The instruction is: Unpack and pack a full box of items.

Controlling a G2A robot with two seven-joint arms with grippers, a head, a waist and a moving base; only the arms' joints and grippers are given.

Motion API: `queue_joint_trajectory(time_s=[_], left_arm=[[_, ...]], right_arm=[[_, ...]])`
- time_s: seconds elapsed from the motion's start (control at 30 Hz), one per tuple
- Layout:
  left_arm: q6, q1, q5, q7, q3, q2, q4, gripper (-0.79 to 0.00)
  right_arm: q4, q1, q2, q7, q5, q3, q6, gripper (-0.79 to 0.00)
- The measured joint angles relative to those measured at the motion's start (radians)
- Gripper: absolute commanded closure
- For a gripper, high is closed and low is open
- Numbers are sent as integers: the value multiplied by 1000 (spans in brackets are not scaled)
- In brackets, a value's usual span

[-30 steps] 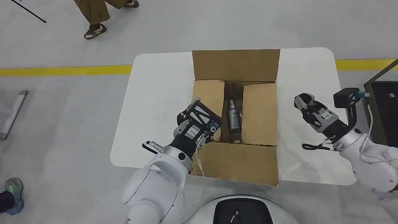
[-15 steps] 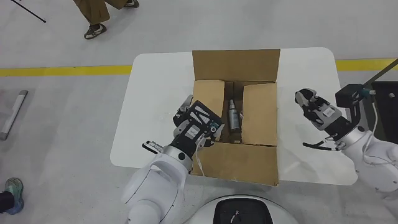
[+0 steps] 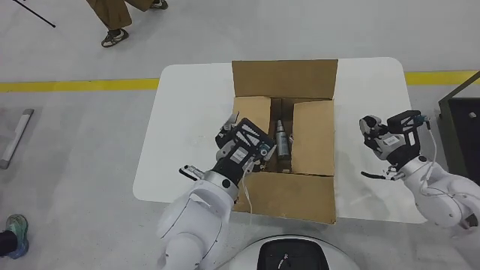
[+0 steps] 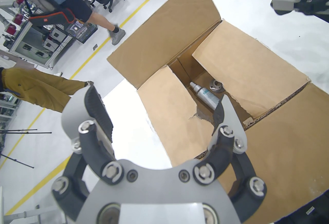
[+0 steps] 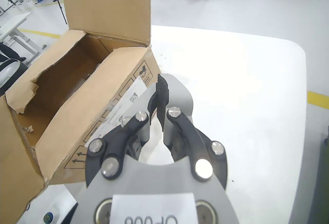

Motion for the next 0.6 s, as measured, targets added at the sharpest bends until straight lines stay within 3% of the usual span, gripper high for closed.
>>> queue_joint_trajectory(time_s=[0.4, 0.6], left_arm=[[57, -187, 26, -33, 177, -41, 276, -785], [61, -190, 20, -32, 179, -42, 286, -785]], right_arm=[[29, 10, -27, -19, -22, -29, 2, 0], [31, -11, -34, -22, -19, -8, -10, 0]])
